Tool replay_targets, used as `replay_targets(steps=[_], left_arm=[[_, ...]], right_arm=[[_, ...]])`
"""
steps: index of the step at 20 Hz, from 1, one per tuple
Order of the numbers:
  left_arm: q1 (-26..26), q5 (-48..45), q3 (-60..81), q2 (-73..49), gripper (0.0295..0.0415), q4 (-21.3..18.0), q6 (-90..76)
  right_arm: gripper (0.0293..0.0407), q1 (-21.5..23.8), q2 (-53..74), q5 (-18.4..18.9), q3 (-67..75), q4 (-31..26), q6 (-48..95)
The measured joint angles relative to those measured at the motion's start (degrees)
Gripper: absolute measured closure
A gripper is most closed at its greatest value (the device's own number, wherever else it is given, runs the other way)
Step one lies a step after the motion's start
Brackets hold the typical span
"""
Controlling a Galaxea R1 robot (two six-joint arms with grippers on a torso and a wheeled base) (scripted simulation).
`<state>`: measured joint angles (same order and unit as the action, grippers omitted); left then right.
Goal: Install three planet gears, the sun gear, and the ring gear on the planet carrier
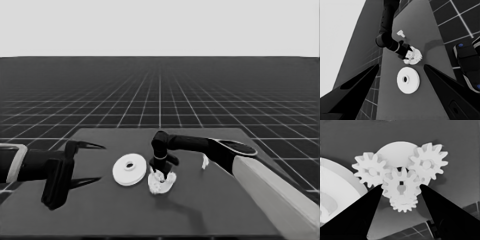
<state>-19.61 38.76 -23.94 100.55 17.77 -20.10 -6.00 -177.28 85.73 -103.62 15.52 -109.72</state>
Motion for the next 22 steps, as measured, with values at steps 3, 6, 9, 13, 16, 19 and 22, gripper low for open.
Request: replay_targets(steps=[3,6,9,13,16,19,22], left_arm=[[0.0,0.0,0.0,0.0,0.0326,0.0,0.0],[0.0,0.0,0.0,0.0,0.0326,0.0,0.0],[0.0,0.0,0.0,0.0,0.0326,0.0,0.0],[0.0,0.0,0.0,0.0,0.0326,0.0,0.0],[0.0,0.0,0.0,0.0,0.0326,0.0,0.0],[0.0,0.0,0.0,0.0,0.0326,0.0,0.0],[0.0,0.0,0.0,0.0,0.0326,0.0,0.0]], right_arm=[[0.0390,0.0,0.0,0.0,0.0,0.0,-1.8],[0.0390,0.0,0.0,0.0,0.0,0.0,-3.6],[0.0390,0.0,0.0,0.0,0.0,0.0,-5.4],[0.0390,0.0,0.0,0.0,0.0,0.0,-7.8],[0.0390,0.0,0.0,0.0,0.0,0.0,-9.6],[0.0390,0.0,0.0,0.0,0.0,0.0,-11.4],[0.0390,0.0,0.0,0.0,0.0,0.0,-13.2]])
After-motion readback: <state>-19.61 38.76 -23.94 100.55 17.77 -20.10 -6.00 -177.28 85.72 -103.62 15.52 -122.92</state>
